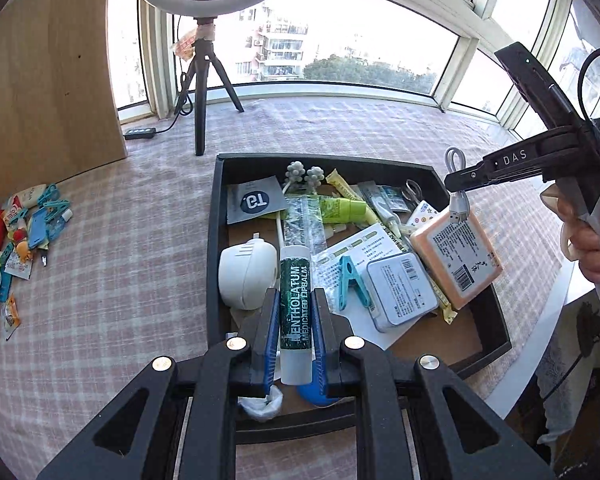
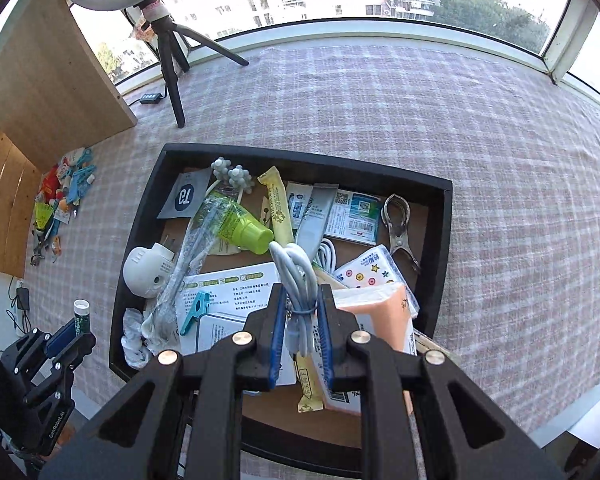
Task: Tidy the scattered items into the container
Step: 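Carry the lip balm and white cable over the black tray and open both tools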
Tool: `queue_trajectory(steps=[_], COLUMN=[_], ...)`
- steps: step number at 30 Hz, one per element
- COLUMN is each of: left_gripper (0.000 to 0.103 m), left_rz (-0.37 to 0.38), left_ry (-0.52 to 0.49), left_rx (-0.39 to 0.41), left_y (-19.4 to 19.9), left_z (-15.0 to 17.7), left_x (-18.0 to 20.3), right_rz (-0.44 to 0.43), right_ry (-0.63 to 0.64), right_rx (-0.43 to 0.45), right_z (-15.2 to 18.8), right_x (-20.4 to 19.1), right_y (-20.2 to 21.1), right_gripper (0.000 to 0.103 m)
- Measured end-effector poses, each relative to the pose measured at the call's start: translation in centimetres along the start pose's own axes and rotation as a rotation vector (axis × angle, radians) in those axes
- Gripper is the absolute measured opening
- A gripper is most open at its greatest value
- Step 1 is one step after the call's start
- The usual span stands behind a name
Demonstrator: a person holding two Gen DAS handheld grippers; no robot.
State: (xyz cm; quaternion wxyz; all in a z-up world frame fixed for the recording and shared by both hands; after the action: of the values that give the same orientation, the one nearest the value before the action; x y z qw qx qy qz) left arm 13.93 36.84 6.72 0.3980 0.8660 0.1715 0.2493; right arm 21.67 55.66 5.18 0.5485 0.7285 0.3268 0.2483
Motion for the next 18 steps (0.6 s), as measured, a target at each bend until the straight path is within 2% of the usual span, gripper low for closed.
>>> queue_trajectory(steps=[1,2,3,4,9,18], left_gripper=[0.032,0.049,0.077,0.079,0.078,0.078], left_rz=[-0.009,-0.017,-0.026,-0.033,-0.074,-0.140], left_ry=[-0.003,0.002,0.011,0.015,-0.010,0.058], left_rx=[-0.001,-0.008,0.000,0.016,0.012,0.032], left_y=[-0.4,-0.9,-1.0,-0.9,-0.4,1.6], left_z=[-0.2,-0.4,-0.6,-0.7,-0.4,0.6], left_x=[0.4,0.7,0.8,0.9,1.2,-1.5], right_rz=[0.009,0.013,0.006,0.000,0.001,-0.053], right_ry=[-0.007,-0.021,-0.032,-0.034,-0.002,0.054], right_rx=[0.004,0.013,0.032,0.047,0.071,0.069], right_z=[0.1,0.1,0.0,0.0,0.1,0.4], right_x=[0.5,0.9,1.2,1.2,0.4,-3.9], right_y=[0.1,0.4,0.8,1.2,2.1,2.3], right_gripper=[0.036,0.045,0.056,0.057,0.057,0.057])
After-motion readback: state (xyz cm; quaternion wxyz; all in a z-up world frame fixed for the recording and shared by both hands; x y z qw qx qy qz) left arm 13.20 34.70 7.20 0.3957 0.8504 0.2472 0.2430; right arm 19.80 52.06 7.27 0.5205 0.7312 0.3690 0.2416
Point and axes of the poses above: each gripper's, at about its wrist camera, not at the fingertips, and y roughly against the way its jaws point, x to its right, z to its underside, the point moved 10 cm from there along -y, roughly the way its jaws point, and after that the axes turned 10 degrees about z, right-handed, at the moved point
